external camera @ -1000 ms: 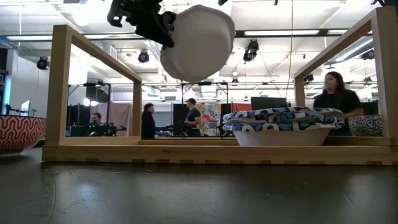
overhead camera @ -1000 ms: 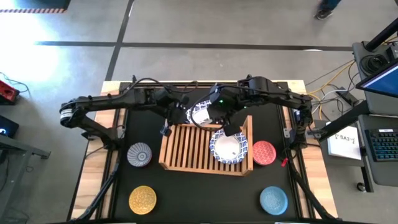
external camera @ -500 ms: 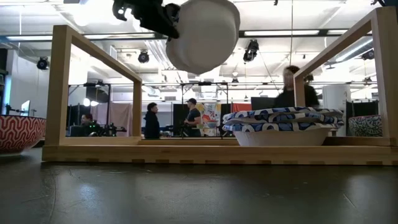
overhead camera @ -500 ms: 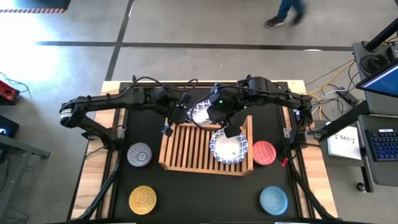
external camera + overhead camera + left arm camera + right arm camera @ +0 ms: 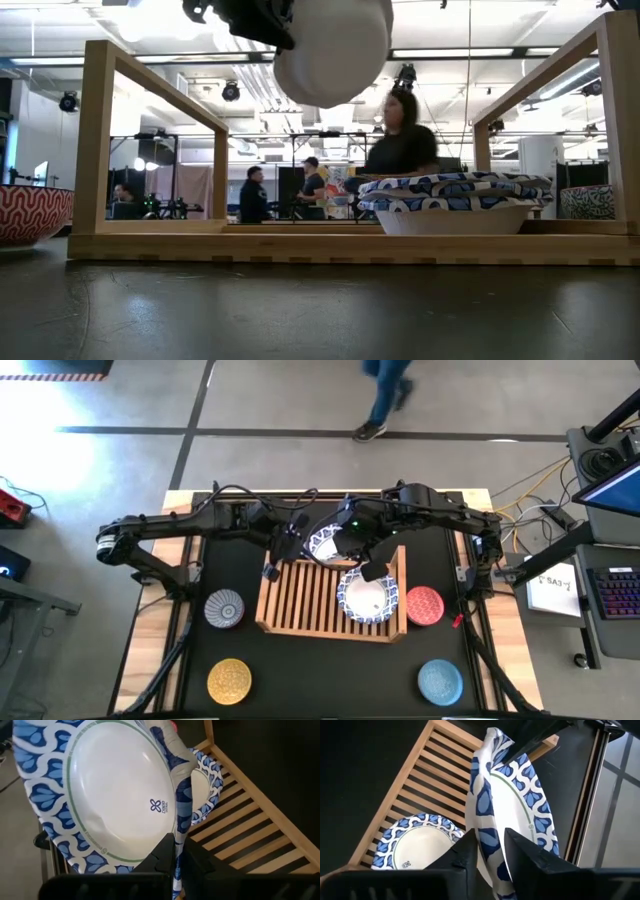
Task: Place and stack bowls onto a shelf
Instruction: Stack the white bowl on top of the other white bowls on the shelf
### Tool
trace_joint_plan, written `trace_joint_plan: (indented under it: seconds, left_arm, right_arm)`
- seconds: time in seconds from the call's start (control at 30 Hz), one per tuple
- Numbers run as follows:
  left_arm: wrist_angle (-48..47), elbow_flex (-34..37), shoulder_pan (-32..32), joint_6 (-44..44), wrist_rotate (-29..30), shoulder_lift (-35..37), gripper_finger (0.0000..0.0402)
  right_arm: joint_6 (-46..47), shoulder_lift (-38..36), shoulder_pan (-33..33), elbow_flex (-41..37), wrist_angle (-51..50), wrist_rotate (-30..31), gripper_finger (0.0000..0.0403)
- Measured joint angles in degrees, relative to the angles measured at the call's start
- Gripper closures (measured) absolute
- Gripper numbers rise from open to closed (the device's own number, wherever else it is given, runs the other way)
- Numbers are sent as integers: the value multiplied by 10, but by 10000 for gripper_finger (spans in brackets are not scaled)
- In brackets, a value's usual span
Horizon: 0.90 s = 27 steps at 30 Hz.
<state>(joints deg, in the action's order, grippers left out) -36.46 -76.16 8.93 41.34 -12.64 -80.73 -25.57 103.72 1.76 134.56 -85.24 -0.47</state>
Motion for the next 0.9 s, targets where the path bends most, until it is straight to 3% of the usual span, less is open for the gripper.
trace_joint_plan:
  seconds: [0.3, 0.6, 0.9]
  left_arm:
    - [33, 1, 0, -63, 1, 0, 375]
    - [53, 2, 0, -82, 0, 0, 287]
    - [80, 1, 0, -171, 0, 0, 216]
  right_arm:
    - [-2, 0, 0, 0, -9, -62, 388]
    - [31, 0, 2, -1, -37, -57, 393]
    - [109, 0, 7, -39, -47, -55, 394]
